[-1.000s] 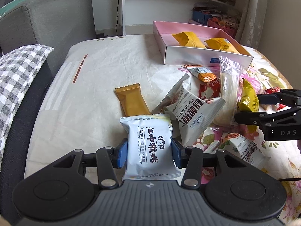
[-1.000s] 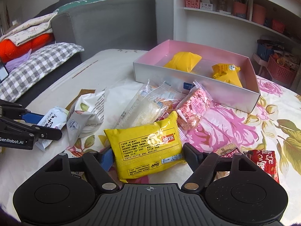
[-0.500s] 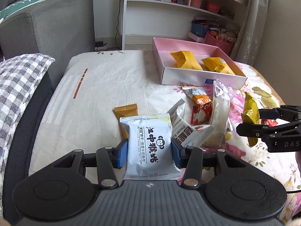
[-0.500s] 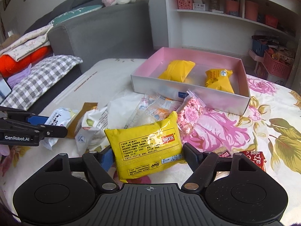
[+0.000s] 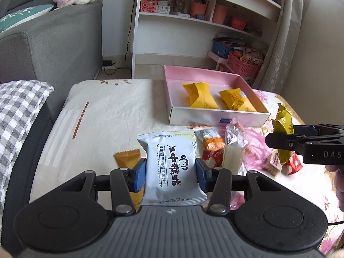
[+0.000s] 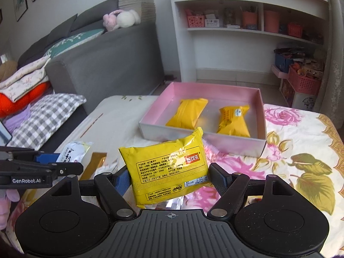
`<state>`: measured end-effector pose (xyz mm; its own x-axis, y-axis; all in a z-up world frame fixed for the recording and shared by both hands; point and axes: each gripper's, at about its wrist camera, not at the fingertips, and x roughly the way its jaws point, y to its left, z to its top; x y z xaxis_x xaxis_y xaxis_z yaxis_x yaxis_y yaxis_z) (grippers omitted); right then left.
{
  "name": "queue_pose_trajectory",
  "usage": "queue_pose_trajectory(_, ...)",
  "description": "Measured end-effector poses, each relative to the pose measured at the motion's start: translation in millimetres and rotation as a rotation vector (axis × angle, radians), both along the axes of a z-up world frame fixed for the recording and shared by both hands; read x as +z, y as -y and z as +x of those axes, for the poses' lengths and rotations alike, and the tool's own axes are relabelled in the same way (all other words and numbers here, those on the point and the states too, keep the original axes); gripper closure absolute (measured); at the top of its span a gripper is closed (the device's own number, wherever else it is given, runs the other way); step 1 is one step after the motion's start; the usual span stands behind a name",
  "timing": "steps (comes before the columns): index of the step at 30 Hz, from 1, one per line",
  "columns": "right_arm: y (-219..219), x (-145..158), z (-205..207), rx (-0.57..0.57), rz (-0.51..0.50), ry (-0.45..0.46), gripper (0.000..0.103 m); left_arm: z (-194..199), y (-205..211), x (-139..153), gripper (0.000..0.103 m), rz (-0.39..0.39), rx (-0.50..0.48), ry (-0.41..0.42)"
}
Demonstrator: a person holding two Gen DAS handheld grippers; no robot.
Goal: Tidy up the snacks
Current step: 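Carry the white packet into the pink box and open the left tool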
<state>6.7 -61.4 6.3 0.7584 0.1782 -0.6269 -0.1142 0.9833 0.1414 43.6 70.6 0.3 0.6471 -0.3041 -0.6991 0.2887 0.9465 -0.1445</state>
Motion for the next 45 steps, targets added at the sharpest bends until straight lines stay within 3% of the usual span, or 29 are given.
queue_pose_trajectory(9,22,13,18,-0.096,0.048,0.008,0.026,18,17,11,0.059,-0.050,0.006,0.012)
queue_pose_trajectory(18,43,8,45,-0.190,0.097,-0.011,0.026,48,38,11,0.059,-0.090,0.042,0.019)
queue_pose_trajectory(25,63,-4,77,-0.233,0.147,-0.033,0.026,89,68,-3,0.059,-0.037,0.029,0.055)
queue_pose_trajectory(28,73,-12,91,-0.241,0.195,-0.052,0.026,107,78,-14,0.059,-0.003,0.024,0.040)
queue_pose_trajectory(35,85,-30,115,-0.257,0.190,-0.070,0.026,129,91,-37,0.059,0.051,0.016,0.015)
queue_pose_trajectory(45,74,-45,140,-0.249,0.140,-0.072,0.026,152,93,-45,0.059,0.000,0.007,0.038)
